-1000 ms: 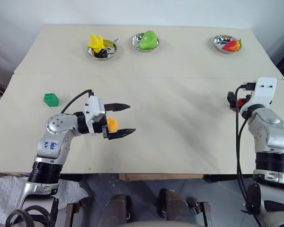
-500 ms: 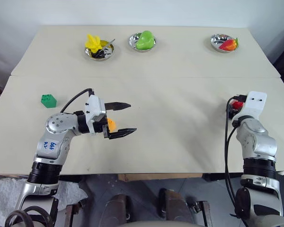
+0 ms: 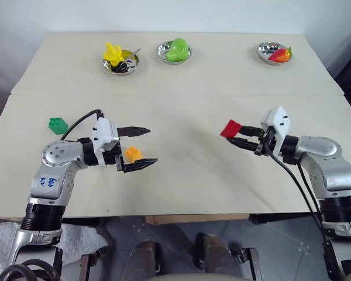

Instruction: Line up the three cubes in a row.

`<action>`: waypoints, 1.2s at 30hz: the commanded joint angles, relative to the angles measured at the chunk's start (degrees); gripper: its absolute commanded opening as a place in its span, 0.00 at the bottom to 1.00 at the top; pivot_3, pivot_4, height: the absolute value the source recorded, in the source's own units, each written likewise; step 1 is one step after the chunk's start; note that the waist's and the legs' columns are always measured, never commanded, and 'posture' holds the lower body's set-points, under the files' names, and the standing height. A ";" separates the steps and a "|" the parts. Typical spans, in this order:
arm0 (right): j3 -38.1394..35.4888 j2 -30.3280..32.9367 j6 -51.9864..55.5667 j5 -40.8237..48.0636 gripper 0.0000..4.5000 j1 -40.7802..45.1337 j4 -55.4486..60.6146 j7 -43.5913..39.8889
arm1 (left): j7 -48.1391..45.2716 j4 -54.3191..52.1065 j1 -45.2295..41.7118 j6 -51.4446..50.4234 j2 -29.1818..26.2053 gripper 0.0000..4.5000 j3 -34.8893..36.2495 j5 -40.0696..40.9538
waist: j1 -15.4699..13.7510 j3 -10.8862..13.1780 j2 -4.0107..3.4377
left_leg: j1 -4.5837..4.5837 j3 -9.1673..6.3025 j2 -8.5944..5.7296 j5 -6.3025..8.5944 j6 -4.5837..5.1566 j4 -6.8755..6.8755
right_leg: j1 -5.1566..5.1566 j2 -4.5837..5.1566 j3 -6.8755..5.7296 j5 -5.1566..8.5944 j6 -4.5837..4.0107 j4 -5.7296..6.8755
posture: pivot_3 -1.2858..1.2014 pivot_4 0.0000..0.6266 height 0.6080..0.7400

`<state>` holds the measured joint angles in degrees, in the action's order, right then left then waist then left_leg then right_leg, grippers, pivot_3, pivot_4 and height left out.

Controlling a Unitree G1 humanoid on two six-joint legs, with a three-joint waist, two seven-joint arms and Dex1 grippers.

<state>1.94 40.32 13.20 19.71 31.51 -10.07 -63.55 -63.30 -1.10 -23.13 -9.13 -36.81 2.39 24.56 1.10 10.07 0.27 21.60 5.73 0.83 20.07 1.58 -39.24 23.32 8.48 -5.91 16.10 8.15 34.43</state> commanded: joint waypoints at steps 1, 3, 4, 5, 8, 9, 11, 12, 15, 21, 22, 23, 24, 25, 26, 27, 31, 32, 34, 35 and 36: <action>5.52 0.62 -11.93 -4.85 0.32 6.95 -11.30 -13.44 | -0.52 0.42 1.16 1.42 -1.13 1.00 1.72 -0.10 | 0.42 0.00 0.00 | -0.01 -0.01 0.00 0.00 0.00 -0.02 | -0.02 0.00 0.00 0.00 0.00 0.01 | 0.52 0.24 1.00; 7.79 -0.83 -15.65 -5.88 0.32 10.02 -18.14 -19.50 | -0.19 -0.11 1.92 1.27 -1.42 1.00 2.18 0.12 | 0.45 0.00 0.00 | -0.03 -0.03 0.02 0.00 0.00 -0.02 | -0.04 0.00 -0.04 0.00 0.00 0.01 | 0.52 0.24 1.00; 7.71 -2.28 -17.69 -5.04 0.32 11.40 -21.90 -22.73 | 0.02 -0.55 2.52 1.13 -1.57 1.00 2.50 0.29 | 0.50 0.01 0.02 | -0.03 -0.04 0.02 0.00 0.00 -0.02 | -0.05 -0.01 -0.07 0.01 -0.01 0.02 | 0.52 0.24 1.00; 7.19 -3.61 -19.61 -4.56 0.32 12.62 -25.37 -24.29 | 0.10 -0.92 3.01 0.99 -1.71 1.00 2.73 0.40 | 0.48 0.01 0.02 | -0.03 -0.06 0.03 0.00 0.00 -0.01 | -0.05 0.00 -0.13 0.01 -0.02 0.02 | 0.52 0.24 1.00; 8.29 -4.86 -25.28 -7.66 0.32 15.57 -34.82 -27.53 | -0.12 -2.45 4.79 0.51 -2.70 1.00 3.15 0.42 | 0.51 0.02 0.01 | -0.03 -0.12 0.02 0.00 0.00 -0.01 | -0.06 0.03 -0.21 0.01 -0.02 0.02 | 0.52 0.24 1.00; 9.23 -4.95 -27.07 -9.06 0.32 16.74 -37.76 -28.36 | -0.19 -3.08 5.47 0.22 -3.28 1.00 3.46 0.55 | 0.46 0.03 0.00 | -0.03 -0.15 0.01 0.00 0.00 -0.02 | -0.06 0.04 -0.22 0.01 -0.02 0.03 | 0.52 0.24 1.00; 9.72 -5.90 -29.43 -10.25 0.32 19.03 -42.49 -28.74 | 0.03 -3.78 6.23 -0.28 -4.11 1.00 4.29 0.95 | 0.55 0.03 -0.01 | -0.02 -0.19 0.03 0.00 0.00 -0.02 | -0.06 0.08 -0.22 0.01 -0.02 0.04 | 0.52 0.24 1.00; 10.11 -6.20 -28.78 -10.61 0.32 19.99 -44.11 -28.81 | 0.13 -3.96 6.45 -0.49 -4.39 1.00 4.61 1.12 | 0.60 0.03 -0.01 | -0.02 -0.19 0.03 0.00 0.00 -0.02 | -0.07 0.08 -0.22 0.01 -0.02 0.05 | 0.52 0.24 1.00; 10.80 -7.19 -34.35 -13.95 0.55 22.31 -49.44 -27.92 | -0.34 -5.64 8.51 -2.71 -5.75 1.00 5.78 2.55 | 0.76 0.03 -0.01 | -0.03 -0.19 0.08 -0.02 -0.05 -0.04 | -0.07 0.05 -0.23 0.02 -0.03 0.07 | 0.52 0.24 1.00; 8.07 -6.72 -37.74 -11.35 0.98 23.83 -50.97 -28.85 | 2.83 -6.13 11.90 -2.05 -6.10 1.00 10.53 2.54 | 0.86 0.04 -0.03 | -0.06 -0.20 0.13 -0.03 -0.06 -0.04 | -0.08 0.06 -0.23 0.03 -0.06 0.11 | 0.52 0.24 1.00; 7.66 -5.77 -37.25 -9.04 1.00 23.27 -49.03 -28.94 | 3.88 -5.64 13.11 -1.07 -5.94 1.00 12.44 2.31 | 0.86 0.06 -0.06 | -0.06 -0.21 0.20 -0.03 -0.06 -0.05 | -0.08 0.06 -0.23 0.03 -0.07 0.14 | 0.52 0.24 1.00; 7.66 -4.48 -35.93 -7.18 1.00 22.49 -46.84 -28.95 | 4.54 -5.45 14.96 -0.57 -6.02 1.00 14.34 2.22 | 0.85 0.07 -0.08 | -0.06 -0.21 0.26 -0.03 -0.06 -0.06 | -0.08 0.07 -0.23 0.03 -0.07 0.15 | 0.52 0.24 1.00; 7.68 -3.31 -35.34 -5.45 1.00 21.54 -44.62 -28.95 | 5.18 -5.54 16.91 -0.05 -6.11 1.00 15.75 1.78 | 0.85 0.09 -0.11 | -0.07 -0.22 0.30 -0.03 -0.06 -0.05 | -0.08 0.07 -0.23 0.03 -0.07 0.16 | 0.52 0.24 1.00; 7.91 -1.93 -34.99 -3.19 1.00 20.28 -41.86 -28.95 | 5.77 -5.60 19.22 0.72 -6.21 1.00 17.15 1.05 | 0.83 0.10 -0.13 | -0.07 -0.22 0.30 -0.02 -0.06 -0.05 | -0.07 0.08 -0.23 0.03 -0.07 0.16 | 0.52 0.24 1.00; 8.17 -0.99 -34.78 -1.55 1.00 19.33 -39.84 -28.95 | 6.18 -5.70 20.74 1.27 -6.29 1.00 17.94 0.58 | 0.81 0.10 -0.14 | -0.07 -0.22 0.30 -0.02 -0.06 -0.04 | -0.07 0.09 -0.23 0.03 -0.07 0.15 | 0.52 0.24 1.00; 7.05 0.70 -31.27 2.52 1.00 16.63 -34.48 -28.95 | 8.69 -5.60 23.66 1.75 -4.52 1.00 21.37 1.20 | 0.72 0.10 -0.13 | -0.07 -0.22 0.30 -0.02 -0.06 -0.04 | -0.07 0.10 -0.23 0.04 -0.08 0.15 | 0.52 0.24 1.00; 0.66 3.80 -19.98 12.15 1.00 5.49 -16.21 -27.33 | 20.22 -4.20 34.70 6.25 4.23 1.00 33.79 0.57 | 0.42 0.10 -0.13 | -0.09 -0.25 0.35 0.02 -0.09 0.00 | -0.12 0.10 -0.33 0.04 -0.09 0.07 | 0.52 0.24 1.00; -0.77 3.18 -19.65 12.93 1.00 3.60 -13.32 -25.62 | 22.52 -4.13 36.50 6.68 6.13 1.00 35.74 0.64 | 0.47 0.10 -0.13 | -0.10 -0.27 0.36 0.05 -0.10 0.00 | -0.16 0.11 -0.36 0.04 -0.09 0.04 | 0.52 0.24 1.00; -3.16 1.48 -17.14 14.86 1.00 0.69 -7.94 -21.16 | 25.41 -2.66 38.58 8.71 8.57 1.00 38.31 0.34 | 0.38 0.11 -0.11 | -0.19 -0.21 0.39 0.09 -0.10 0.00 | -0.24 0.10 -0.37 0.04 -0.09 0.00 | 0.52 0.24 1.00; -4.38 0.14 -16.75 15.70 1.00 -0.59 -5.39 -19.07 | 26.30 -1.55 39.50 9.54 9.39 1.00 39.38 0.54 | 0.35 0.12 -0.11 | -0.24 -0.19 0.39 0.09 -0.10 -0.02 | -0.28 0.11 -0.38 0.04 -0.09 0.01 | 0.52 0.24 1.00; -4.98 -0.68 -15.09 16.38 1.00 -2.23 -2.32 -17.10 | 27.64 -0.69 40.23 10.51 10.26 1.00 40.36 0.38 | 0.34 0.12 -0.11 | -0.32 -0.15 0.43 0.09 -0.10 -0.04 | -0.34 0.11 -0.38 0.03 -0.09 0.01 | 0.52 0.24 1.00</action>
<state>-0.58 40.15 -3.59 33.47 29.89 -18.08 -83.54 -37.86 -1.71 16.40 -1.21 -26.91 39.81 24.90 1.44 10.19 0.16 21.19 5.58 1.28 20.17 1.47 -39.29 22.89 8.59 -6.29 16.13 8.05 34.46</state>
